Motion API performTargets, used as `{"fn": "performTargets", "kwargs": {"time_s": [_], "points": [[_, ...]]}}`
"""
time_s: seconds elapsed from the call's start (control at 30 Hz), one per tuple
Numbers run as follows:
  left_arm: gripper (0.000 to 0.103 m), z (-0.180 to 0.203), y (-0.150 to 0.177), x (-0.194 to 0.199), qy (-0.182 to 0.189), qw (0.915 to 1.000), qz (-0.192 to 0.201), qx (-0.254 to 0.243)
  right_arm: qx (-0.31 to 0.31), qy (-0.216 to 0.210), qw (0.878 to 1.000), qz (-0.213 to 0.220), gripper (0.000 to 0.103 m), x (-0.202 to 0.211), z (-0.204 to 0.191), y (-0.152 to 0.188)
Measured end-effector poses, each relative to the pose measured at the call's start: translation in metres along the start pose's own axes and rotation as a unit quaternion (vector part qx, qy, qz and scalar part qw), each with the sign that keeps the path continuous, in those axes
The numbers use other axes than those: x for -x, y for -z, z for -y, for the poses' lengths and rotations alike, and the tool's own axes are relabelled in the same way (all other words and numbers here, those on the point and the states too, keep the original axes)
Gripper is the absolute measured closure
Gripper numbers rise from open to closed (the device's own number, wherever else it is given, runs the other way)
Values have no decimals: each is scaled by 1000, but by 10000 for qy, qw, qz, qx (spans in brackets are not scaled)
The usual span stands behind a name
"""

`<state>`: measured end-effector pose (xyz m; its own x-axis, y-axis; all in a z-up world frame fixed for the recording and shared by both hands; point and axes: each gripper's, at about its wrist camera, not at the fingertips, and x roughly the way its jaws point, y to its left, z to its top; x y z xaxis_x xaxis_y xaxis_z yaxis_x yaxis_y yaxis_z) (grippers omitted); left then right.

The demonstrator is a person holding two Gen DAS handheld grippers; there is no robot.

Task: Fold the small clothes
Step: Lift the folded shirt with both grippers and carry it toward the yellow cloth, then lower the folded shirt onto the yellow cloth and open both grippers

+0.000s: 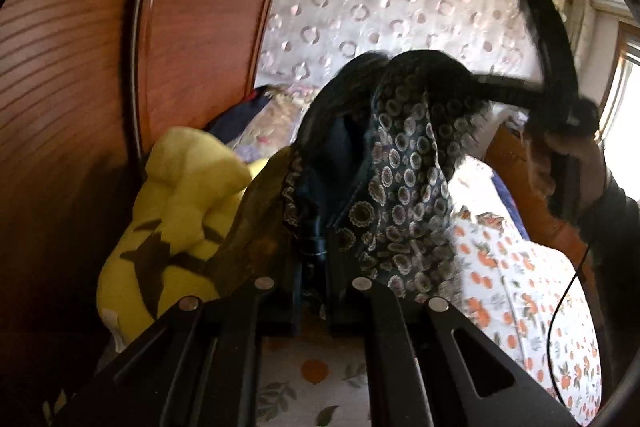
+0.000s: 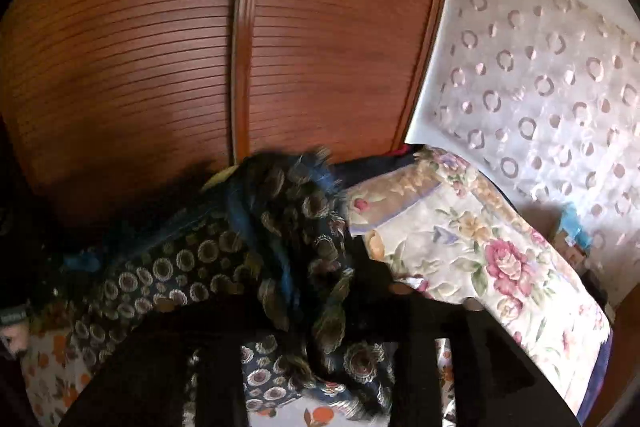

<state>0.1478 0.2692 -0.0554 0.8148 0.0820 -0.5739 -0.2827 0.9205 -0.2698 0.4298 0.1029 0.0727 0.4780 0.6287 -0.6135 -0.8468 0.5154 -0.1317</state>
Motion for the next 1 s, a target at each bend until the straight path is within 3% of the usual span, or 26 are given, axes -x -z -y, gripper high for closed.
{"fn": "performTargets", "kwargs": {"time_s": [0.07, 0.13, 0.3, 0.5, 0.57, 0.63, 0.73, 0.77, 0.83, 0.9, 0.93, 1.0], "points": [[94, -5, 3, -5, -72, 10000, -52, 1, -56, 219, 9997, 107, 43, 1, 2, -2], [94, -7, 3, -6, -123, 9999, -42, -23, -184, 340, 9989, 254, 38, 7, 12, 2], [94, -12, -1, -9, -202, 9998, -61, -29, -343, -52, 9994, 58, 38, -1, 20, 35], [94, -11, 1, -10, -372, 9990, -130, -189, -755, -491, 9946, -515, 38, -49, 29, 75], [94, -10, 3, -10, -409, 9988, -144, -241, -811, -414, 9930, -759, 38, -69, 30, 88], [91, -7, 3, -9, -498, 9982, -157, -307, -866, -366, 9938, -589, 38, -75, 32, 93], [73, -3, 2, -5, -661, 9967, -167, -451, -1033, -304, 9930, -484, 38, -67, 34, 99], [61, -2, 1, -2, -686, 9963, -145, -495, -1057, -251, 9930, -453, 38, -62, 32, 101], [50, 2, 0, 8, -575, 9970, -37, -524, -1053, -174, 9936, -366, 38, -51, 26, 105], [20, 7, -1, 18, -540, 9969, 79, -563, -1061, -109, 9940, -237, 38, -39, 13, 107], [19, 10, 0, 25, -543, 9966, 179, -593, -1073, -101, 9940, -174, 38, -29, -11, 115], [19, 17, 0, 33, -656, 9953, 215, -679, -1125, -84, 9936, -82, 38, -14, -22, 121]]}}
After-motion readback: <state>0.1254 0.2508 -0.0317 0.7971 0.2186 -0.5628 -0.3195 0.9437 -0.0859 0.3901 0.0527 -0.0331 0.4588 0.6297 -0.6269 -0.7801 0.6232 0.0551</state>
